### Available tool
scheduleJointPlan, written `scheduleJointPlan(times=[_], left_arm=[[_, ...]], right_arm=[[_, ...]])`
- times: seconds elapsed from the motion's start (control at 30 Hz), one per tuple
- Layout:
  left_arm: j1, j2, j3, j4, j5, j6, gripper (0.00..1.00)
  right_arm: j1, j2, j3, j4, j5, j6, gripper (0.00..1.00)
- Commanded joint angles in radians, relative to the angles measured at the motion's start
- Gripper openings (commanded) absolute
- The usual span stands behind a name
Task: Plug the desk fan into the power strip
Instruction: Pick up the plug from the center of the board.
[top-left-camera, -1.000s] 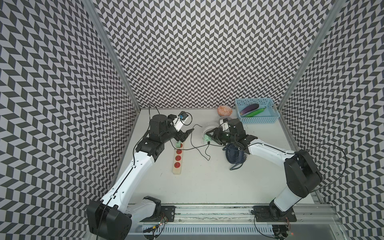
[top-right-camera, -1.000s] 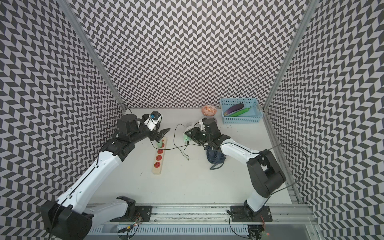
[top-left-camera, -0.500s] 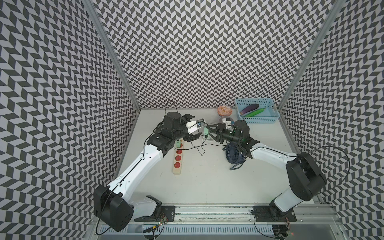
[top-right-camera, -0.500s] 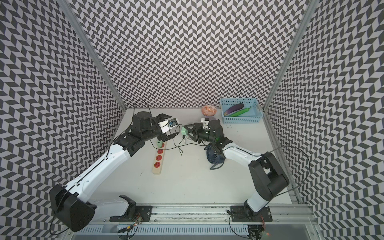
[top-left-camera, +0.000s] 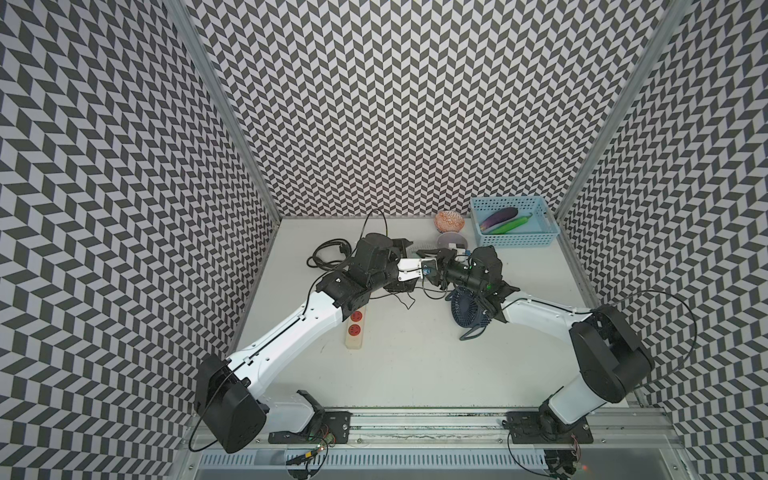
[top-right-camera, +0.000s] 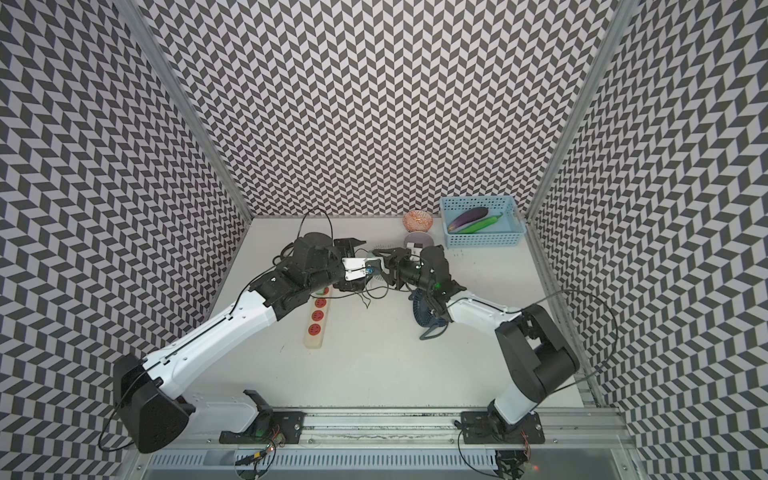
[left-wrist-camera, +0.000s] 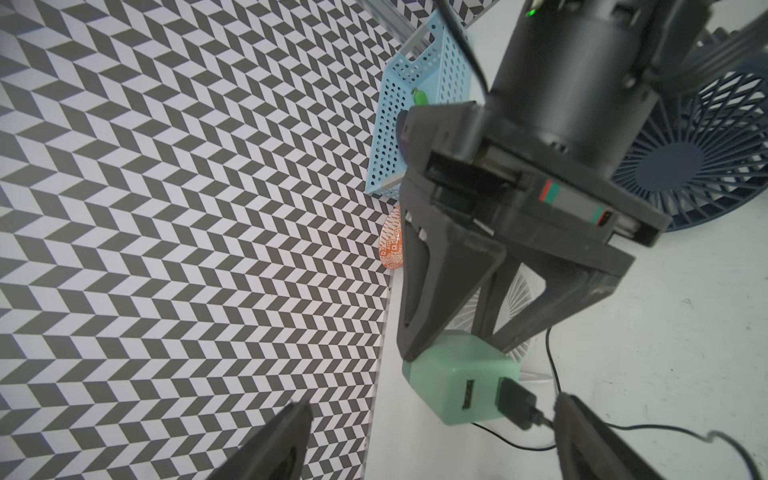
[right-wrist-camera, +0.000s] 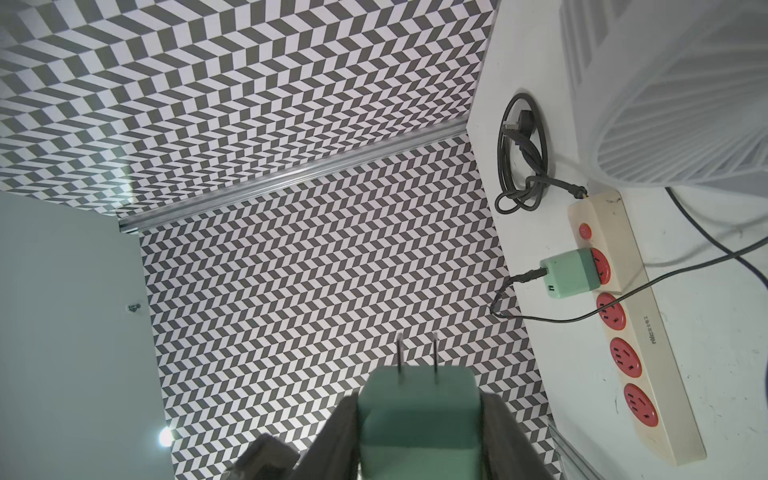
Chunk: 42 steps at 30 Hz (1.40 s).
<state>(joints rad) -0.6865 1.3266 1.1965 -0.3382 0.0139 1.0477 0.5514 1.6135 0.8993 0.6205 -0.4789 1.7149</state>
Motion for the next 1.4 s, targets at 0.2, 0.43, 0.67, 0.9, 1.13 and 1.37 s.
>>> scheduleJointPlan(times=[0.2, 0.43, 0.67, 0.9, 1.13, 1.37], left_arm=[[-0.058, 0.004, -0.012, 0.050, -0.116, 0.043, 0.89], [-0.067, 0.018, -0.056, 0.178, -0.217, 0.067, 0.78], [-0.068, 0.030, -0.072, 0.223, -0.234, 0.089, 0.63], [-0.071, 0.043, -0.048, 0.232, -0.227, 0.079, 0.56], [-0.075, 0.055, -0.035, 0.233, -0.220, 0.068, 0.46], [-0.081, 0.072, -0.024, 0.245, -0.215, 0.058, 0.45]], right_arm=[[-0.001, -0.079, 0.000, 0.061, 0.043, 0.017, 0.12], [0.000, -0.114, -0.020, 0.069, 0.057, 0.046, 0.11], [0.005, -0.138, -0.017, 0.065, 0.053, 0.052, 0.11], [0.014, -0.136, -0.032, 0.069, 0.050, 0.057, 0.11], [0.015, -0.144, -0.050, 0.069, 0.055, 0.059, 0.11], [0.022, -0.143, -0.055, 0.071, 0.048, 0.062, 0.12]])
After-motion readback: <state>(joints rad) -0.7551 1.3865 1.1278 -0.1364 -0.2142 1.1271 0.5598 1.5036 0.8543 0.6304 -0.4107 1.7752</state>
